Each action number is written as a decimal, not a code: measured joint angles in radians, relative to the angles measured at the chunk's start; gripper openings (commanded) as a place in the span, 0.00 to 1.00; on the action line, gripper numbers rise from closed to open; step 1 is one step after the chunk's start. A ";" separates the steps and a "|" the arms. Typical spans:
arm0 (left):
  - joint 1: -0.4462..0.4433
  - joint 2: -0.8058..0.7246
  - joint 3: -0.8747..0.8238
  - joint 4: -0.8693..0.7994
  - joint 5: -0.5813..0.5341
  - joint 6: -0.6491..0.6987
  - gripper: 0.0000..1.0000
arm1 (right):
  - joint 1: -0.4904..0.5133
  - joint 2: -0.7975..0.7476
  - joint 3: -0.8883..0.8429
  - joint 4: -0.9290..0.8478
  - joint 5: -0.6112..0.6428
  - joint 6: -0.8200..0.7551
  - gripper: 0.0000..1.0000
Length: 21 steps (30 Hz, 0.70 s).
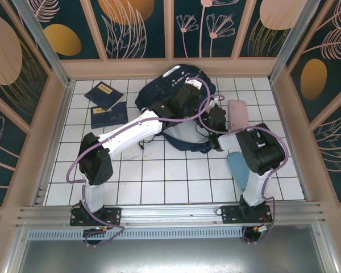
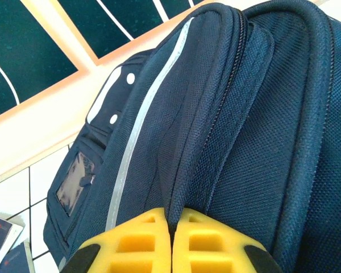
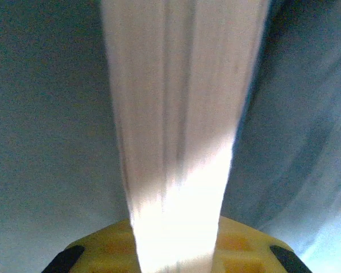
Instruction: Pack the student bag
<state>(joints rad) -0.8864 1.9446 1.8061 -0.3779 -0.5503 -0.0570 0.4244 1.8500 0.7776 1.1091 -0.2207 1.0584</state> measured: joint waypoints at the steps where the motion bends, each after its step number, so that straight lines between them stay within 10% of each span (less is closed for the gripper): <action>1: 0.000 0.000 0.000 0.000 -0.001 0.000 0.02 | 0.000 0.000 0.000 -0.026 0.014 0.014 0.09; 6: 0.000 0.000 -0.013 0.000 -0.001 0.000 0.02 | -0.007 0.002 0.002 -0.135 0.042 0.085 0.14; 13: 0.000 -0.001 -0.028 0.016 -0.011 0.001 0.01 | -0.017 -0.006 0.071 -0.346 0.035 0.107 0.64; 21: 0.008 -0.036 -0.103 0.045 -0.015 -0.016 0.01 | -0.067 -0.283 0.031 -0.665 0.014 0.127 0.76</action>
<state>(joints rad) -0.8787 1.9083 1.7035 -0.3328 -0.5655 -0.0727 0.3576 1.5669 0.8085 0.4446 -0.2066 1.1851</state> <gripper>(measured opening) 0.065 0.760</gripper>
